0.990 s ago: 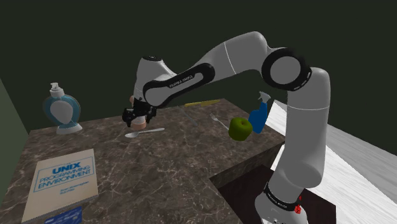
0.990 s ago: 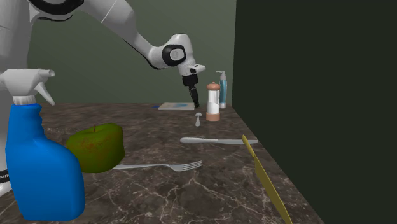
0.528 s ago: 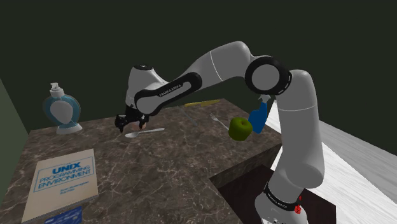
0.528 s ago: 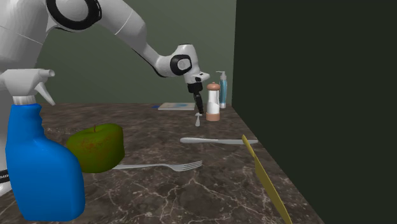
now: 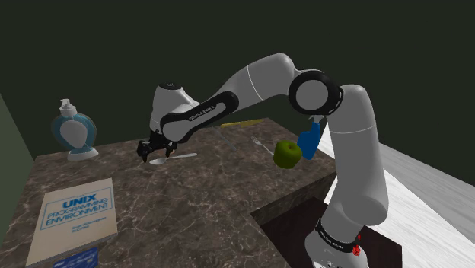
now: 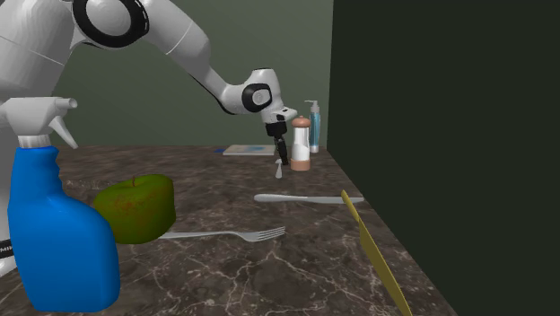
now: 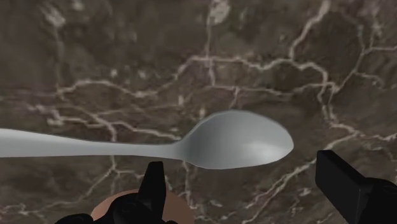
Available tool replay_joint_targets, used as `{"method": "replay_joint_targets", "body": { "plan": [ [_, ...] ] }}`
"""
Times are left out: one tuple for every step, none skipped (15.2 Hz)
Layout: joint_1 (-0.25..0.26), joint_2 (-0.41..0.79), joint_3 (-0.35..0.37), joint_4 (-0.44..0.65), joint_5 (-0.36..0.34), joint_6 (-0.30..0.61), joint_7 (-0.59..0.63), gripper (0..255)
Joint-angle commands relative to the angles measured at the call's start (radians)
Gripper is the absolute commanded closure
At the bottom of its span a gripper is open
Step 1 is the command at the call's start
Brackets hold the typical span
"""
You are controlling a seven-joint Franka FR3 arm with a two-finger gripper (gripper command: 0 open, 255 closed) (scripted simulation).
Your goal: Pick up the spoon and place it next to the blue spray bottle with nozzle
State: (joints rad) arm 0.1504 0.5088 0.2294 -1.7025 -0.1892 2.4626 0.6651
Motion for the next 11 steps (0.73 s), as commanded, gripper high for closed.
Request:
{"method": "replay_joint_targets", "body": {
  "plan": [
    [0.0, 0.0, 0.0, 0.0, 0.0, 0.0, 0.0, 0],
    [0.0, 0.0, 0.0, 0.0, 0.0, 0.0, 0.0, 0],
    [0.0, 0.0, 0.0, 0.0, 0.0, 0.0, 0.0, 255],
    [0.0, 0.0, 0.0, 0.0, 0.0, 0.0, 0.0, 255],
    [0.0, 0.0, 0.0, 0.0, 0.0, 0.0, 0.0, 255],
    [0.0, 0.0, 0.0, 0.0, 0.0, 0.0, 0.0, 255],
    [0.0, 0.0, 0.0, 0.0, 0.0, 0.0, 0.0, 255],
    [0.0, 0.0, 0.0, 0.0, 0.0, 0.0, 0.0, 255],
    [0.0, 0.0, 0.0, 0.0, 0.0, 0.0, 0.0, 255],
    [0.0, 0.0, 0.0, 0.0, 0.0, 0.0, 0.0, 255],
    [0.0, 0.0, 0.0, 0.0, 0.0, 0.0, 0.0, 255]
  ]
}}
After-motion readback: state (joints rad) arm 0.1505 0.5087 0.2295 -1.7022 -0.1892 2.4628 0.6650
